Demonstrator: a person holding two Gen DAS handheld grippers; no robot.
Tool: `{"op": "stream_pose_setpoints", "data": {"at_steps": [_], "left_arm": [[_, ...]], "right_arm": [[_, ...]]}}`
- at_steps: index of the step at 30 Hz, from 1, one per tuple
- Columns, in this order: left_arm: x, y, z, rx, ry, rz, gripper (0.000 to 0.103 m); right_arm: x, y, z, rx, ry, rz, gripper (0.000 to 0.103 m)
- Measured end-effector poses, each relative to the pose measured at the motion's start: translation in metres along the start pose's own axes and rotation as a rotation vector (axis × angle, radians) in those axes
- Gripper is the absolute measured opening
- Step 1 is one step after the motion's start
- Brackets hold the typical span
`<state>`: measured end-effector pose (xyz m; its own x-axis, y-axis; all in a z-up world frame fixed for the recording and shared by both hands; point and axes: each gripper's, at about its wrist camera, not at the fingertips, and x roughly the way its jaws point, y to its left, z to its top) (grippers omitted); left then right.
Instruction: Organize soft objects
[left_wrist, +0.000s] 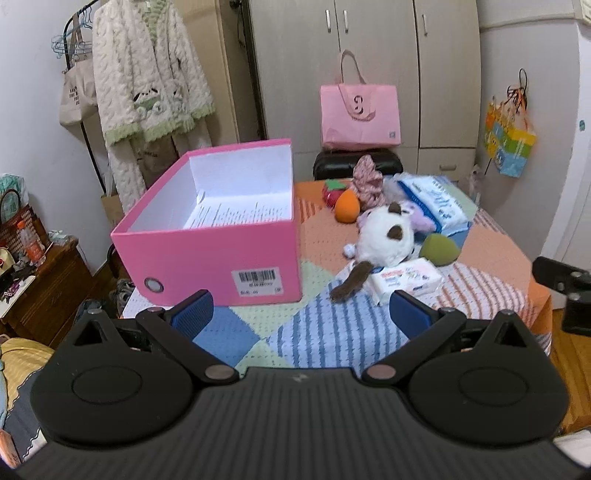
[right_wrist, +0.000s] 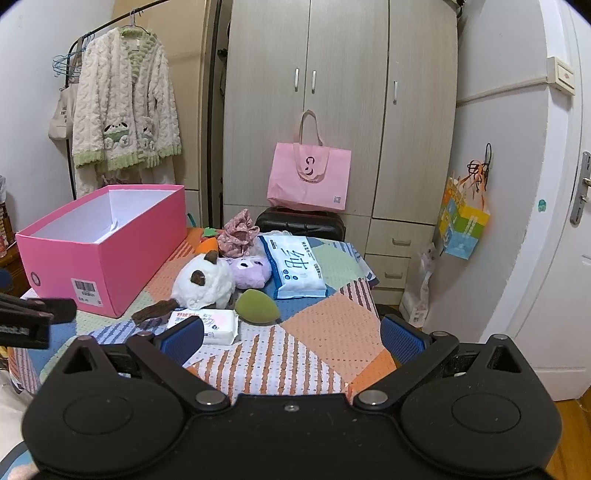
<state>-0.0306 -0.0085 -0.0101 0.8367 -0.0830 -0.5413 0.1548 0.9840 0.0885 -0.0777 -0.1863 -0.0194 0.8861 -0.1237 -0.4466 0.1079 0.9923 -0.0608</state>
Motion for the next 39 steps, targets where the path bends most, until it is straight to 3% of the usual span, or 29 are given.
{"op": "stream_pose_setpoints", "data": {"at_steps": [8, 11, 14, 19, 27, 30, 32, 34, 36, 39], "left_arm": [[0.025, -0.011, 0.004, -0.048, -0.025, -0.085, 0.103], [0.034, -0.015, 0.001, -0.089, -0.073, -0.093, 0.103], [0.042, -0.025, -0.001, -0.053, -0.114, -0.079, 0.103], [0.068, -0.047, -0.003, -0.032, -0.048, -0.173, 0.100], [0.108, -0.077, -0.016, -0.021, 0.016, -0.209, 0.100], [0.115, -0.084, -0.020, -0.019, 0.001, -0.193, 0.100], [0.120, -0.089, -0.021, -0.011, -0.007, -0.184, 0.100], [0.123, -0.093, -0.023, -0.017, -0.029, -0.157, 0.097], [0.127, -0.097, -0.025, -0.014, -0.055, -0.136, 0.088], [0.136, -0.100, -0.025, -0.020, -0.032, -0.141, 0.088]], "right_arm": [[0.009, -0.022, 0.003, 0.027, -0.142, 0.042, 0.103], [0.025, -0.033, 0.005, 0.035, -0.121, 0.108, 0.103], [0.042, -0.042, 0.003, 0.043, -0.100, 0.179, 0.103], [0.066, -0.051, 0.003, 0.066, -0.062, 0.250, 0.103], [0.103, -0.055, 0.004, 0.037, -0.019, 0.377, 0.102], [0.115, -0.053, 0.003, 0.013, -0.007, 0.406, 0.101], [0.123, -0.053, 0.004, 0.003, 0.004, 0.422, 0.098], [0.132, -0.053, 0.004, 0.000, 0.021, 0.439, 0.089], [0.143, -0.054, 0.005, 0.001, 0.042, 0.456, 0.084], [0.159, -0.055, 0.004, 0.008, 0.078, 0.489, 0.072]]}}
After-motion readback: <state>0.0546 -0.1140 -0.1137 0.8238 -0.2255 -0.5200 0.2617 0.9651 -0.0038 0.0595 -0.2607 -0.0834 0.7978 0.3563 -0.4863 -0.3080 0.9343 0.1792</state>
